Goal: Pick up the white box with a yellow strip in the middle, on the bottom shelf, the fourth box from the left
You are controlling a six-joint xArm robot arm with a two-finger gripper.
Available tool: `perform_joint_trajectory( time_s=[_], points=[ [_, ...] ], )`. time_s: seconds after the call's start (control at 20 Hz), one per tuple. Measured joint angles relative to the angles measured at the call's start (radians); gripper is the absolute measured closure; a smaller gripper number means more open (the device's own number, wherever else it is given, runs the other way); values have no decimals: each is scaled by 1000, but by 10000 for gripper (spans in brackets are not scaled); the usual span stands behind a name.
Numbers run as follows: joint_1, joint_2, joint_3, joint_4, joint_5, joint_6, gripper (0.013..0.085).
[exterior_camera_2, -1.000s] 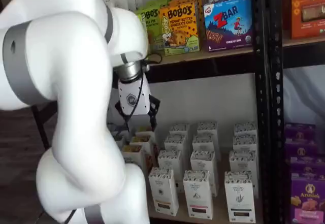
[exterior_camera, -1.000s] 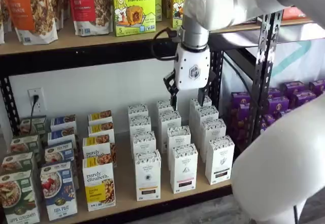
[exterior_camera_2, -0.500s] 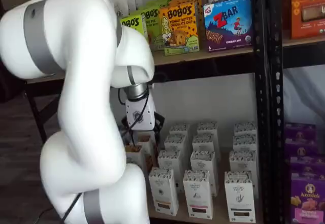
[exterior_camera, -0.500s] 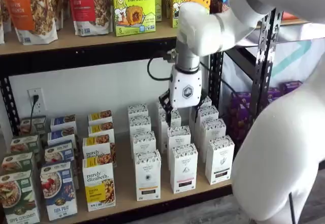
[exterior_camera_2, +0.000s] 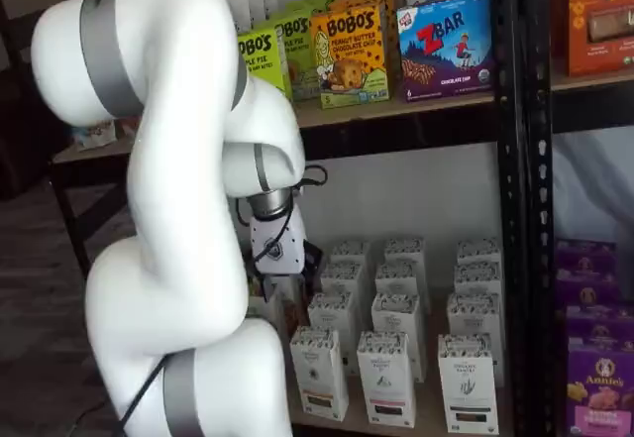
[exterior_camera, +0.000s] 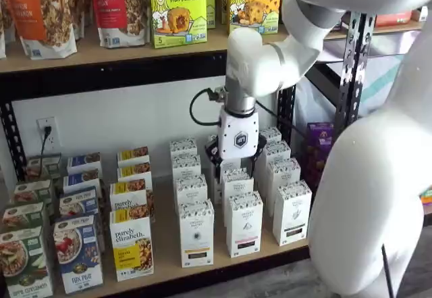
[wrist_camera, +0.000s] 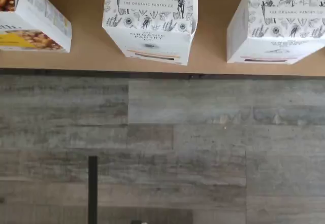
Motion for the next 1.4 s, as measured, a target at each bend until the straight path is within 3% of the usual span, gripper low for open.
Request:
perform_joint_trajectory(
  time_s=[0.6,0.8,1.05,1.4],
  points=[
    [52,238,-89,-45,-134,86,130],
    [58,294,-120,-87,-168,130,130],
    [52,358,-165,-60,-199,100,130],
    [47,467,-251,-67,-231,101,130]
  ],
)
